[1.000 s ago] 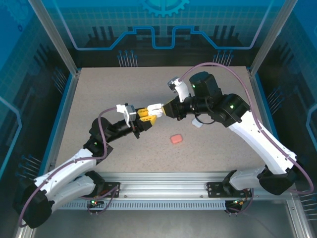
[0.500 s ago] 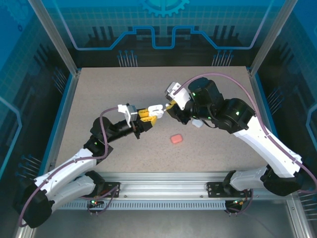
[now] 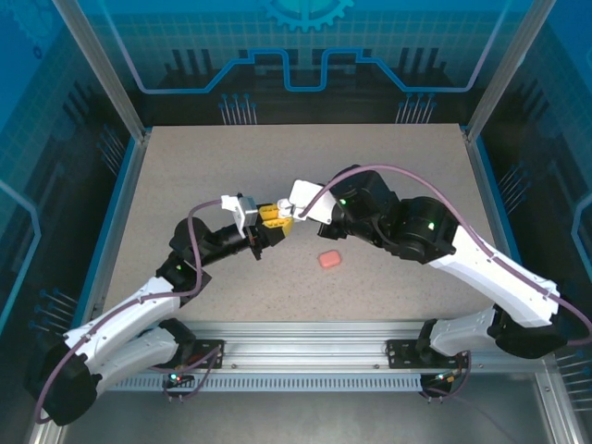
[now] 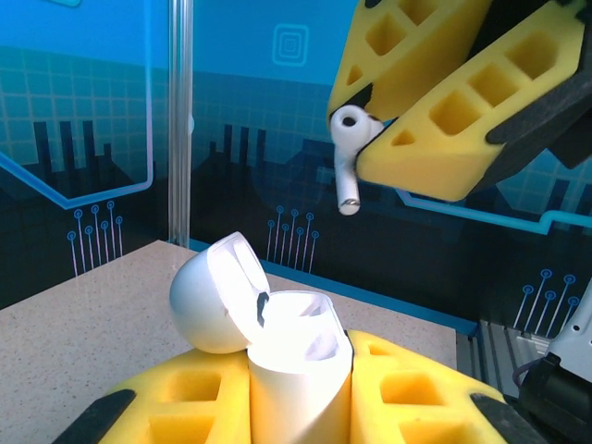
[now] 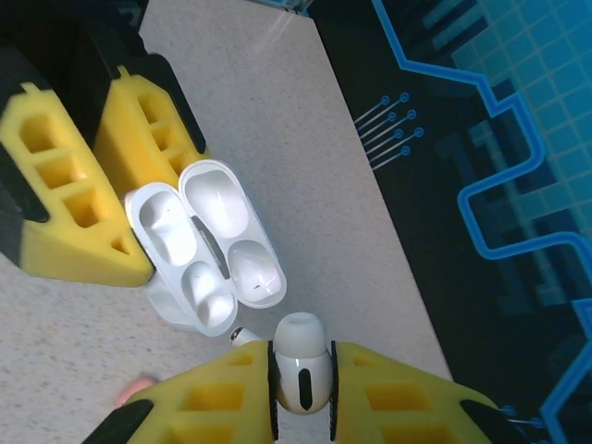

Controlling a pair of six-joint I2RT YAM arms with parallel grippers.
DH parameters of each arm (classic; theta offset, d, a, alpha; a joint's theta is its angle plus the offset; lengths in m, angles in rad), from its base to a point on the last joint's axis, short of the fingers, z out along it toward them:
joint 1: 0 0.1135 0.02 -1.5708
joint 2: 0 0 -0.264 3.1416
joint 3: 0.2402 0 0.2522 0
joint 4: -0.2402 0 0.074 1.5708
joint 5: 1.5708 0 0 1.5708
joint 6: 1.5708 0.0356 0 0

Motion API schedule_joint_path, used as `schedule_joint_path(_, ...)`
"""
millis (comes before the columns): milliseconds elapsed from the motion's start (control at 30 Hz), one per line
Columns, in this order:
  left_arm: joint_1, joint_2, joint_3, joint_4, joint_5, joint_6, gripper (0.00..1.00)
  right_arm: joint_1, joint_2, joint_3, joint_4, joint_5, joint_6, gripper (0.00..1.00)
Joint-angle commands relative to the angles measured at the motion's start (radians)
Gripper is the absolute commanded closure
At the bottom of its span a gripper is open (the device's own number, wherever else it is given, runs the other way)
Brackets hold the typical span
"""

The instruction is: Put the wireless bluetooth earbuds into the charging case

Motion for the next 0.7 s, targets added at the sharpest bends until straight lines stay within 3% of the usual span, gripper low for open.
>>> schedule_joint_path(0, -0.005, -0.008, 0.025, 0.004, 0.024, -0.005, 1.00, 0.026, 0.024, 0.010, 0.017, 0.084, -0.126, 0.81)
schedule_joint_path(667, -0.004, -0.003, 0.032, 0.006, 0.023, -0.006, 1.00, 0.056, 0.054, -0.041, 0.033, 0.114, -0.234, 0.80)
